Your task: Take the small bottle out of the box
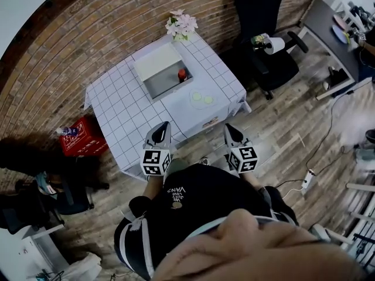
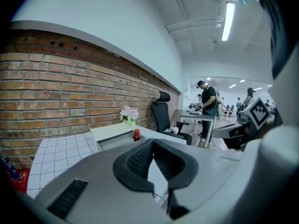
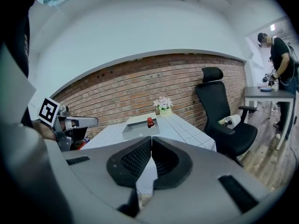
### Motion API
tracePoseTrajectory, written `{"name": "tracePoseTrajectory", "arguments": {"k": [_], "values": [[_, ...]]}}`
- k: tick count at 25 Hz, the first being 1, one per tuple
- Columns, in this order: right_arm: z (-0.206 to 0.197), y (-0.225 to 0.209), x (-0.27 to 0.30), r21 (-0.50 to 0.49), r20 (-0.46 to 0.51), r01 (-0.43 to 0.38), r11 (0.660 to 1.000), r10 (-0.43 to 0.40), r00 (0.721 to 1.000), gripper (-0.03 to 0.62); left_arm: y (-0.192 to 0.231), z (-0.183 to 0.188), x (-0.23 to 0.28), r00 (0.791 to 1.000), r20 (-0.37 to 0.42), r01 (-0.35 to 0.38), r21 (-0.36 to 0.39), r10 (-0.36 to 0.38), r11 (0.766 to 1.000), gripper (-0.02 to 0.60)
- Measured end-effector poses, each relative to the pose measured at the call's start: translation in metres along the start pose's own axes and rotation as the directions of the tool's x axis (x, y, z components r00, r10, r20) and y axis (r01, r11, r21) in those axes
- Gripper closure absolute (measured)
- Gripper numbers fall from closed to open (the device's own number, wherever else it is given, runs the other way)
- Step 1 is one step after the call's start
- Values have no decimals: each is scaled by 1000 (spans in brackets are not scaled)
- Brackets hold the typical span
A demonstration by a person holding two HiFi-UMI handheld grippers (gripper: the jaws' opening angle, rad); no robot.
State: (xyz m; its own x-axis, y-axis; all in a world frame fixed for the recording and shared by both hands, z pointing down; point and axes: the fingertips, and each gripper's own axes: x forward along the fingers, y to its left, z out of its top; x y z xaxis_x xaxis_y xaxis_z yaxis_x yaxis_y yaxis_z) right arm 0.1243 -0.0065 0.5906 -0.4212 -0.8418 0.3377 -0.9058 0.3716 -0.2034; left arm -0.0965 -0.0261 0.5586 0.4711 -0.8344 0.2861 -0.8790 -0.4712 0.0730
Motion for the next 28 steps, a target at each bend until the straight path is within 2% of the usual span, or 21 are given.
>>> {"name": "tracePoseTrajectory", "arguments": {"k": [6,18,28], "values": [[2,-3,12,14,-7,-4,1000,4,1000,591,10,4,14,1000,-1,-3,4,3,1000,571],[27,-8,51,49,13,69,996,-70,997,591,32,26,76,992,-23,129,46,-128,991,571],[33,-3,91,78,13,129,989,-131,991,591,72,28,108,983,-51,181,60,-178,982,571]]}}
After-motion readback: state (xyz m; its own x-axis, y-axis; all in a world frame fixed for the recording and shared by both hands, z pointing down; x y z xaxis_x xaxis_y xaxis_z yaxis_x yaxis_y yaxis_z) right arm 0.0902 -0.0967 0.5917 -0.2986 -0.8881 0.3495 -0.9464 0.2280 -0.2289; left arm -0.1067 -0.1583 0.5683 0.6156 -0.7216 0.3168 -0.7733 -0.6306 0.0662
